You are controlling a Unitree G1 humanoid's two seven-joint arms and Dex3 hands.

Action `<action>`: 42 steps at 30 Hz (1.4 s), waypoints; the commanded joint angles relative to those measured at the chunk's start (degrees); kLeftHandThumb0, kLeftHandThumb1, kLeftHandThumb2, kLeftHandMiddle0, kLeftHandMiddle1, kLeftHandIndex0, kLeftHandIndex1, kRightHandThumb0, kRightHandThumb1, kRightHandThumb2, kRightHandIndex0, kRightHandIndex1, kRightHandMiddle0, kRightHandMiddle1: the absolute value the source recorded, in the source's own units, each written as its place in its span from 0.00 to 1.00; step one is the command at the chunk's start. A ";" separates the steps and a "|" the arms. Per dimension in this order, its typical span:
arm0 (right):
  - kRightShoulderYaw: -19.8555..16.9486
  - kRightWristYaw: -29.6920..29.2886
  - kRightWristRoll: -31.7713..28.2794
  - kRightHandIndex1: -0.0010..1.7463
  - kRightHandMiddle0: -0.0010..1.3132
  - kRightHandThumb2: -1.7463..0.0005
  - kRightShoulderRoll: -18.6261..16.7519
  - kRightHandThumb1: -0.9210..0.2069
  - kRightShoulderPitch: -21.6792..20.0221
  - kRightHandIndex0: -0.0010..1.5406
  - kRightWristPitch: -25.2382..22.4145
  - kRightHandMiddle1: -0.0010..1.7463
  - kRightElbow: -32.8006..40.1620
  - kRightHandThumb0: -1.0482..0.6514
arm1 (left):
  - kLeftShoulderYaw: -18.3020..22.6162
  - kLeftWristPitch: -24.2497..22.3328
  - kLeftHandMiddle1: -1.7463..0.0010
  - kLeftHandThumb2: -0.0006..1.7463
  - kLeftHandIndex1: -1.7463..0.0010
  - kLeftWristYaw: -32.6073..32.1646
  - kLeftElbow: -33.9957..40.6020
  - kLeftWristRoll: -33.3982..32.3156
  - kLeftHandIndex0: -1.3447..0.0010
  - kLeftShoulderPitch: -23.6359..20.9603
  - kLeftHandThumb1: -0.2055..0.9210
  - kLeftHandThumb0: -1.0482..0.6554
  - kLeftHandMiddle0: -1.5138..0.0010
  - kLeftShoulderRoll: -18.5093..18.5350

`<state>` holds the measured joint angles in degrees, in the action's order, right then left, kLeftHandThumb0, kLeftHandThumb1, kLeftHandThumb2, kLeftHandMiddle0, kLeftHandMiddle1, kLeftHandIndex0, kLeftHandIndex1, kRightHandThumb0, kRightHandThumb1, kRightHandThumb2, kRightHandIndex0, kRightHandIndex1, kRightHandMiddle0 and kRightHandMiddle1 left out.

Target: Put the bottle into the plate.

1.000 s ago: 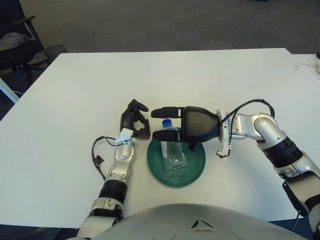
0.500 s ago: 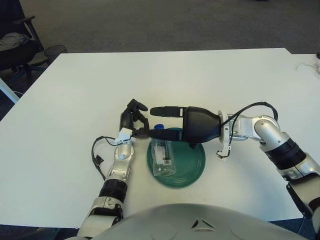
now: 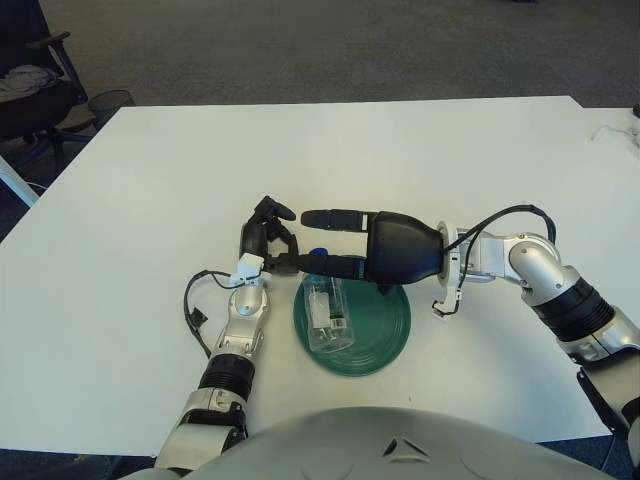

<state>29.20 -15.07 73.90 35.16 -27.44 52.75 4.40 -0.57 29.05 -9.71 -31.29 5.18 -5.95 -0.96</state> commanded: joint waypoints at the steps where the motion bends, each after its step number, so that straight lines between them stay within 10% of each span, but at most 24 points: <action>1: -3.20 -0.14 -7.73 0.00 0.01 0.37 -0.35 0.33 -6.30 0.00 0.03 0.03 -5.35 0.43 | -0.39 -0.03 0.04 0.96 0.00 1.71 -4.85 1.17 0.53 3.60 0.17 0.61 0.42 2.10; 19: -12.76 0.76 -55.51 0.08 0.00 0.54 -16.27 0.11 -6.90 0.16 0.19 0.48 -30.24 0.32 | 0.20 -1.55 0.03 0.96 0.00 0.90 -3.37 -0.70 0.53 4.40 0.17 0.61 0.43 -0.13; 29: -19.64 4.64 -67.15 0.24 0.00 0.66 -23.10 0.07 -2.54 0.12 -12.89 0.54 -30.65 0.23 | 0.50 -3.29 0.02 0.98 0.00 0.09 -0.25 0.09 0.51 5.70 0.15 0.61 0.42 -0.89; 42: -25.52 8.67 -74.37 0.43 0.00 0.53 -30.94 0.18 -1.65 0.07 -16.20 0.62 -34.42 0.32 | -0.18 -7.66 0.02 0.98 0.00 -1.68 4.46 3.05 0.51 7.57 0.15 0.61 0.42 -0.94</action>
<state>4.69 -7.29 0.78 5.80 -29.56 36.50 -29.09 -0.38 24.89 -11.18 -24.78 7.44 -2.19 -1.92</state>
